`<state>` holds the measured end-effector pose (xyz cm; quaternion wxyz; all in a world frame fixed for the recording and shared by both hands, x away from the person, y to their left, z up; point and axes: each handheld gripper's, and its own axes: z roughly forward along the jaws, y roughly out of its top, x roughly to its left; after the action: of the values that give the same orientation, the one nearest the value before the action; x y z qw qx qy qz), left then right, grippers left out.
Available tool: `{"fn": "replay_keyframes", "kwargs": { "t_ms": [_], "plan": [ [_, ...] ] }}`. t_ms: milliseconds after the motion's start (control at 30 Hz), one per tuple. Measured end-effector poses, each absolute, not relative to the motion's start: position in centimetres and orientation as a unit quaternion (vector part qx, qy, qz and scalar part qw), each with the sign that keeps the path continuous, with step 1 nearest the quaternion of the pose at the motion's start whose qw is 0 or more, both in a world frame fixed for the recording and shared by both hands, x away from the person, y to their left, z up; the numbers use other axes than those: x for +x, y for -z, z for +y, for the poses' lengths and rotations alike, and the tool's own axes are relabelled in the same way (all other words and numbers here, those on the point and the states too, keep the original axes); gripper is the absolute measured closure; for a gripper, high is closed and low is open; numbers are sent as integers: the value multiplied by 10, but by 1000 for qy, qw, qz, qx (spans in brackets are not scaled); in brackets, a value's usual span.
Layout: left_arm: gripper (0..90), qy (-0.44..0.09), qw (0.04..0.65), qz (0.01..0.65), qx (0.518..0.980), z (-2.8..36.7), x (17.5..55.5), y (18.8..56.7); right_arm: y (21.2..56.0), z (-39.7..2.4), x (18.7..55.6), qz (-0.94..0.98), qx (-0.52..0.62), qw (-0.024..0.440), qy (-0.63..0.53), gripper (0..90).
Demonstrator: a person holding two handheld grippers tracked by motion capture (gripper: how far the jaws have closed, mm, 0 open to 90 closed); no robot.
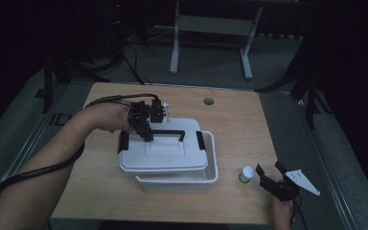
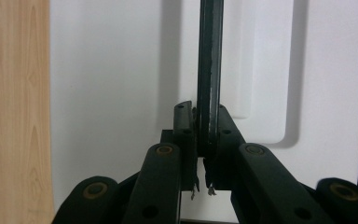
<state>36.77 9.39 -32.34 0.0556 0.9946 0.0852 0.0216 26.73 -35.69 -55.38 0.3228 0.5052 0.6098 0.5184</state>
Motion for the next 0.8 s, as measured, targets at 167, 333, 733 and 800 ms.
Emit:
{"fn": "replay_keyframes", "kwargs": {
  "t_ms": [167,333,733,800],
  "plan": [
    [833,-23,63,98,993,110,366,318,554,-357,267,610,506,323,-518,136],
    [832,-29,69,117,990,130,363,314,554,-357,268,610,506,324,-517,136],
    [832,-46,78,182,979,193,356,305,554,-356,268,611,507,325,-514,136],
    [833,-47,79,196,976,205,355,303,554,-356,268,611,507,326,-513,136]
  ]
}}
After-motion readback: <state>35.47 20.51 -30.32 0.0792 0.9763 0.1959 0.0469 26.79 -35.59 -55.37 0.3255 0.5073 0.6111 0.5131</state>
